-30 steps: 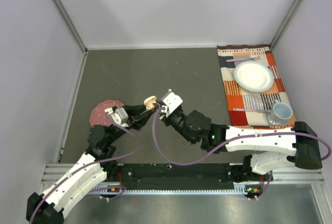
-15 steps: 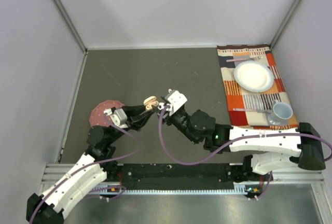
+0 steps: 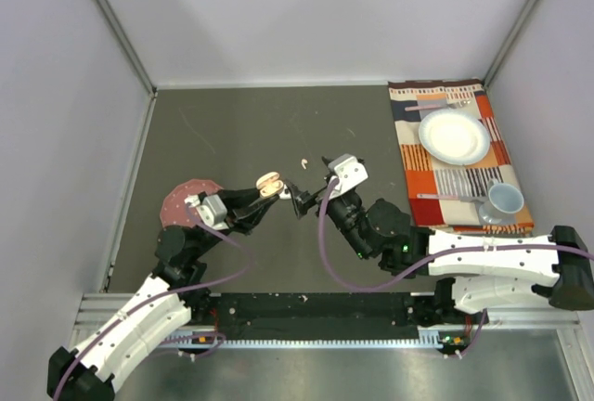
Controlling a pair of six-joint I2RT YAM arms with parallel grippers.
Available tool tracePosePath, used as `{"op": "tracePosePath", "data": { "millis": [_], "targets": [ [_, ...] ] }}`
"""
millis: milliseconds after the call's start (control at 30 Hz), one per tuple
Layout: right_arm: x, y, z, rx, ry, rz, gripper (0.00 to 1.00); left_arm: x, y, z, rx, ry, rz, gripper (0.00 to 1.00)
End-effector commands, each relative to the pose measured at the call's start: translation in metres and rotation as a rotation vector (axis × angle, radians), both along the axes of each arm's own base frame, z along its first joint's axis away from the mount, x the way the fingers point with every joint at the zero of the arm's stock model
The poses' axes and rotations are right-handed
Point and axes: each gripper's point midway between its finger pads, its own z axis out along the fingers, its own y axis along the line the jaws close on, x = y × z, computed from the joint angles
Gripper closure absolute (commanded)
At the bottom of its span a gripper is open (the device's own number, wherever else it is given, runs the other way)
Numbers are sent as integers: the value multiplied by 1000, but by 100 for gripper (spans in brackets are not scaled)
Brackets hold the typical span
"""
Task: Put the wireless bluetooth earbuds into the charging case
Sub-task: Insert the right earbud into the right side groove of the charging case, then pick up the left earbud from the center of the board.
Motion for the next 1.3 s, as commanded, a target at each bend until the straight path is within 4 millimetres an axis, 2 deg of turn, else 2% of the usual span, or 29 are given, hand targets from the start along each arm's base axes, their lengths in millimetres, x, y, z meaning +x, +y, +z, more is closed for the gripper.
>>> {"op": "tracePosePath", "data": {
  "millis": [0, 100, 133, 200, 233, 267, 333, 367, 400, 433, 467, 500, 533, 567, 600, 633, 667, 700, 733, 800, 867, 933, 1000, 1100, 1133, 1200, 1233, 1267],
  "targets": [
    [10, -25, 20, 125, 49, -126, 9, -5, 4, 17, -38, -47, 4, 100],
    [24, -37, 18, 164, 126, -182, 7, -4, 6, 20, -48, -47, 17, 100],
    [33, -41, 9, 167, 170, -196, 7, -3, 6, 20, -49, -45, 21, 100],
    [42, -48, 9, 196, 199, -217, 7, 1, 9, 21, -62, -44, 43, 100],
    [52, -57, 0, 191, 232, -254, 7, 2, 9, 21, -63, -41, 48, 100],
    [55, -63, 6, 209, 244, -273, 7, 2, 9, 23, -66, -47, 50, 100],
    [62, -73, 6, 242, 285, -303, 6, 3, 9, 26, -67, -51, 51, 100],
    [71, -86, 4, 231, 309, -338, 5, 3, 9, 30, -71, -56, 54, 100],
    [76, -92, 0, 233, 338, -351, 3, 3, 9, 32, -77, -59, 51, 100],
    [80, -93, -2, 306, 402, -348, 1, 3, 8, 33, -79, -56, 49, 100],
    [93, -114, -11, 293, 454, -409, 1, 3, 8, 36, -86, -61, 47, 100],
    [99, -115, -14, 300, 494, -392, 1, 4, 10, 38, -95, -62, 57, 100],
    [97, -103, -19, 336, 579, -301, 1, 6, 11, 44, -120, -73, 66, 100],
    [103, -106, -19, 363, 616, -285, 1, 7, 11, 46, -146, -60, 60, 100],
    [116, -120, -24, 385, 653, -305, 1, 5, 11, 51, -163, -84, 53, 100],
    [119, -107, -33, 388, 737, -223, 1, 7, 9, 54, -172, -95, 50, 100],
    [124, -106, -28, 401, 760, -193, 1, 8, 9, 60, -182, -96, 47, 100],
    [136, -113, -32, 407, 792, -196, 1, 11, 6, 59, -177, -90, 44, 100],
    [142, -97, -32, 378, 830, -116, 1, 10, 5, 66, -181, -105, 38, 100],
    [159, -95, -40, 361, 869, -106, 1, 13, 5, 70, -184, -106, 43, 100],
    [176, -86, -49, 357, 917, -96, 1, 17, 9, 79, -206, -116, 74, 100],
    [190, -87, -54, 420, 962, -152, 1, 18, 13, 87, -232, -122, 93, 100],
    [200, -89, -68, 466, 1000, -214, 1, 17, 16, 93, -251, -129, 97, 100],
    [210, -95, -80, 508, 1026, -274, 1, 10, 20, 92, -276, -118, 86, 100],
    [210, -92, -79, 481, 1026, -237, 1, 9, 20, 84, -277, -99, 83, 100],
    [215, -90, -94, 424, 1047, -242, 1, 5, 26, 80, -292, -98, 94, 100],
    [218, -91, -96, 407, 1052, -265, 1, 5, 27, 71, -287, -82, 99, 100],
    [213, -98, -112, 358, 1104, -318, 1, 4, 28, 67, -286, -79, 101, 100]
  ]
}}
